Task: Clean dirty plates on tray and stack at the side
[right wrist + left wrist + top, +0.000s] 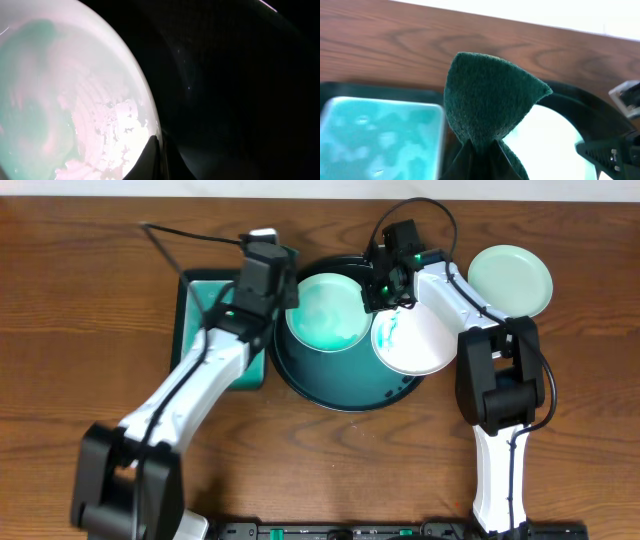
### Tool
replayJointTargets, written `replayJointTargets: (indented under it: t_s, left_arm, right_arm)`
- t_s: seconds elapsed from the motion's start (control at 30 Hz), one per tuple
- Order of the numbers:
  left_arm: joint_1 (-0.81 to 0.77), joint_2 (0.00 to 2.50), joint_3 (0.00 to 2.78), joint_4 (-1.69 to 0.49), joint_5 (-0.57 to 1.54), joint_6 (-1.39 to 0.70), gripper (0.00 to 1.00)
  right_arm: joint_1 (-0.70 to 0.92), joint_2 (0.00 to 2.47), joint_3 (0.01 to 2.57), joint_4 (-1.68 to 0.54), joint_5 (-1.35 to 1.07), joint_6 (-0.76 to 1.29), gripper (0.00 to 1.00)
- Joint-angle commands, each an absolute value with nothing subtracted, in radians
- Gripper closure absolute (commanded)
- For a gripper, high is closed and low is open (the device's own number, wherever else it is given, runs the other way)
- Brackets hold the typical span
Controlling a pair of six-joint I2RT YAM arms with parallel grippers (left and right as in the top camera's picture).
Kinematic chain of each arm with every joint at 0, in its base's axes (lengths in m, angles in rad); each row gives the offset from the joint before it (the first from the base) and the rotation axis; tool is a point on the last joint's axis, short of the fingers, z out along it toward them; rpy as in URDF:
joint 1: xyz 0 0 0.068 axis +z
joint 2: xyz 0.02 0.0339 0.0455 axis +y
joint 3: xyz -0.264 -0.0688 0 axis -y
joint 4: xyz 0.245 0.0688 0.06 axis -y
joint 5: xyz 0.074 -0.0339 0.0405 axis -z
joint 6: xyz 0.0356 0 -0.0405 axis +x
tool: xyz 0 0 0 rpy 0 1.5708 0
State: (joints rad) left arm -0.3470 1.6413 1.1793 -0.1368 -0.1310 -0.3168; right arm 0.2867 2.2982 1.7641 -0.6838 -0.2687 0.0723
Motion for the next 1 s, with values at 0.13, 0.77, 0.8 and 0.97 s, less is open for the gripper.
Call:
replayJointTargets:
  t_s: [0.13,0.77,0.8,0.97]
  left_arm:
    - [-0.178,1.639,1.18,-0.344,-0.154,-0.388,0.93]
    - [-0.08,1.844,1.18,-0.378,-0.143,-0.428,0.52]
    - [-0.08,1.837,1.18,-0.377,-0.143,-0.428,0.5]
    - [-0.08,1.774,1.182,-0.381,-0.143,-0.428,0.42]
  right_arm:
    - [0.342,2.213,1.769,-0.7,-0.093,0.028,0.99]
    - [0.599,2.013,1.769,-0.688,0.666,-0.119,0.99]
    - [0.605,2.006,1.769,-0.688,0.686,-0.134,0.99]
    - [0.634,1.979,1.769,-0.688,0.799,-0.213,0.99]
